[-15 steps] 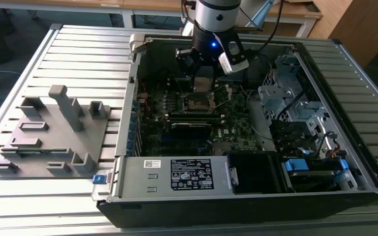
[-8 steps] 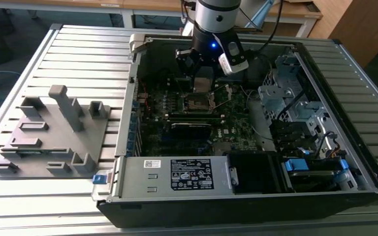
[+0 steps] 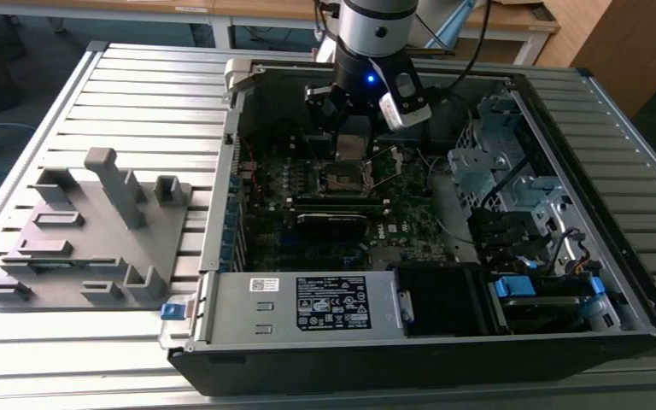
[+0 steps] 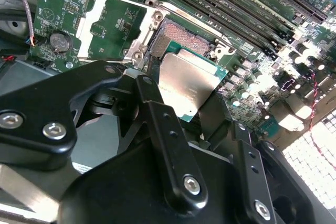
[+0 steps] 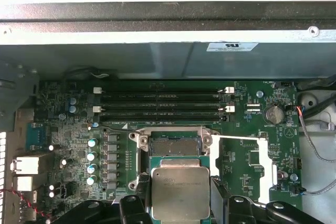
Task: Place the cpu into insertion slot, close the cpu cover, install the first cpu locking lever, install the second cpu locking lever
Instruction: 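Place the cpu into insertion slot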
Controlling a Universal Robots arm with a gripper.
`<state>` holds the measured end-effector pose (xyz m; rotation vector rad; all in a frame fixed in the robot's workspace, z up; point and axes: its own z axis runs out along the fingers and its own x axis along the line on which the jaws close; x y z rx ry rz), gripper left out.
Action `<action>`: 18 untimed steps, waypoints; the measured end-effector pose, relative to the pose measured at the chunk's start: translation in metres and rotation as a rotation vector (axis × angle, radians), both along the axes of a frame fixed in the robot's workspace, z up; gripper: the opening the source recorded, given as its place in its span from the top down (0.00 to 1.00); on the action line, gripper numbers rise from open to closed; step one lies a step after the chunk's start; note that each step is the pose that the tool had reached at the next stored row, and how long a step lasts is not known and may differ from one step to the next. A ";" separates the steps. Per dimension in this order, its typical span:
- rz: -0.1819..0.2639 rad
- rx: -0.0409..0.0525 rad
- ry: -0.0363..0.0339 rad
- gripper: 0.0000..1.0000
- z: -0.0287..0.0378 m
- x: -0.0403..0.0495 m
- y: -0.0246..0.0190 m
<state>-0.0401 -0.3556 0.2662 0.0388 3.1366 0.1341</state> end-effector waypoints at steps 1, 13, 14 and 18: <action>0.000 0.0001 0.0000 0.46 0.0000 0.0000 0.0000; -0.053 0.0001 -0.0001 0.46 -0.0002 0.0000 0.0000; -0.053 0.0001 -0.0001 0.46 -0.0002 0.0000 0.0000; -0.060 0.0000 0.0000 0.46 -0.0002 0.0000 0.0000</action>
